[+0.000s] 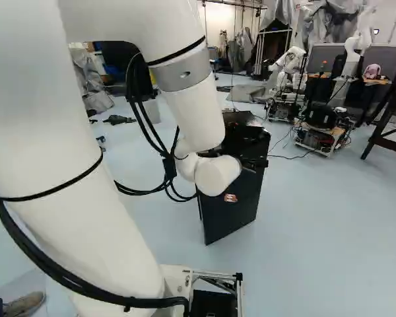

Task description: Grab a drink from the fridge

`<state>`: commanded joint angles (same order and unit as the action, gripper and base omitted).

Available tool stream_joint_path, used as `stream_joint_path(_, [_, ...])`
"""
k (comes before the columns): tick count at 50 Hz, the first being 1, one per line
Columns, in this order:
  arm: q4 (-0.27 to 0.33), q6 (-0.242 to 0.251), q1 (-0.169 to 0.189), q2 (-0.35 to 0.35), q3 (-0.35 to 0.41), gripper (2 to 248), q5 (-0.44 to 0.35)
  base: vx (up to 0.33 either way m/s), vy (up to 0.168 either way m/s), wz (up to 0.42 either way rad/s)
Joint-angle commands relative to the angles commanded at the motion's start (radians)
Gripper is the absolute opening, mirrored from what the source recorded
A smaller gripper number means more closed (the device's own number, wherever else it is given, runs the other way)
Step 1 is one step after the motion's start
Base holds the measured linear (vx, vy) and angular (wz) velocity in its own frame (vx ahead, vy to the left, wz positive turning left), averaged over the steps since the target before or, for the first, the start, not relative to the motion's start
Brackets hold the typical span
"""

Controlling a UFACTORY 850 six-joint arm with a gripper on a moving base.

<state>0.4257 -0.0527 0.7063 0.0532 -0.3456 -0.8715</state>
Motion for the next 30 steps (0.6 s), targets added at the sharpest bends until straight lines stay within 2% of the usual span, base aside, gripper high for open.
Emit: stream_joint_path(30, [0.028, 0.0, -0.023, 0.09, -0.008, 247, -0.044, 0.0, 0.0, 0.0])
